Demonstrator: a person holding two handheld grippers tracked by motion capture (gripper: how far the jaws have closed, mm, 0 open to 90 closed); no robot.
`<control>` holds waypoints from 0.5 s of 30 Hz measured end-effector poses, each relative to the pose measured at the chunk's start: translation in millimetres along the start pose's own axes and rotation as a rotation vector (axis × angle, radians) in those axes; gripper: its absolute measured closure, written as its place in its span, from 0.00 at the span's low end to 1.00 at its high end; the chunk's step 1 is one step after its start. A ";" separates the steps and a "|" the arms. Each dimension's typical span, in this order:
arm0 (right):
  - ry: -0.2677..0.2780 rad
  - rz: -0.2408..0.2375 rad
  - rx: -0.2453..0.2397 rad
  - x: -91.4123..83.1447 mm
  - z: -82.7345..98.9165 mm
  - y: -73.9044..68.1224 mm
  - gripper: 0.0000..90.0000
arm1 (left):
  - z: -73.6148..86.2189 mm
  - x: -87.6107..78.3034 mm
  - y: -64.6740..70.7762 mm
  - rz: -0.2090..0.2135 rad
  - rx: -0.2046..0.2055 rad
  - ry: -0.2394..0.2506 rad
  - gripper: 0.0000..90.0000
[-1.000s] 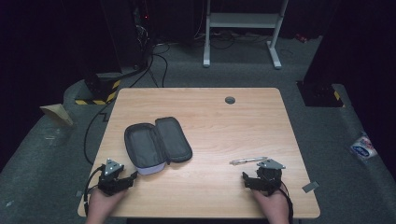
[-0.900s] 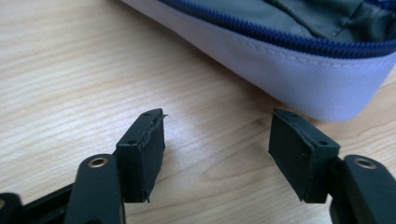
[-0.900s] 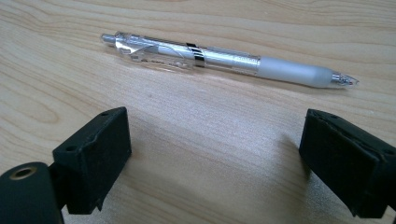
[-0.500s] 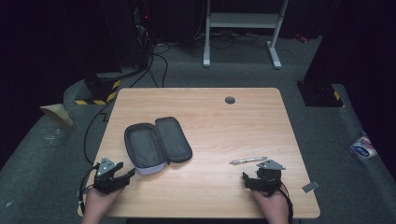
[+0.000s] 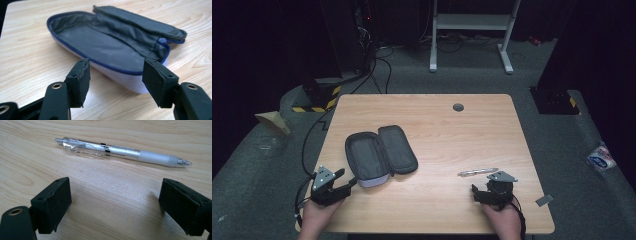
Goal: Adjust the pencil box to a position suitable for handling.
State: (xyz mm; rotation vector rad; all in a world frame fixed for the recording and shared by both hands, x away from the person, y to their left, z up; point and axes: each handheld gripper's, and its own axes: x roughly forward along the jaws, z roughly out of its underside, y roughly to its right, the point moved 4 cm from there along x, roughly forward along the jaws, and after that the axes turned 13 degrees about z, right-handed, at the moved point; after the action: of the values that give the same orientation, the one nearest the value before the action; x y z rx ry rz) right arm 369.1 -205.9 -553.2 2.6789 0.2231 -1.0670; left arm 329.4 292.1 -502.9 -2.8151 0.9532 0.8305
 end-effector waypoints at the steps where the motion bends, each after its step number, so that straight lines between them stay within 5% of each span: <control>1: 0.000 0.000 0.000 0.0 0.0 0.0 0.12 | -2.4 1.2 3.7 0.007 0.016 -0.004 0.44; 15: 0.003 0.003 -0.004 -0.1 0.0 0.0 0.12 | -11.6 21.6 29.9 0.080 0.079 -0.028 0.49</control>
State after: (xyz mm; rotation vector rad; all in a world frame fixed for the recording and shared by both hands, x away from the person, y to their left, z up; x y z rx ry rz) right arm 369.0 -205.9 -553.1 2.6764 0.2218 -1.0610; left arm 332.0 253.6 -500.5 -2.7076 1.0765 0.8187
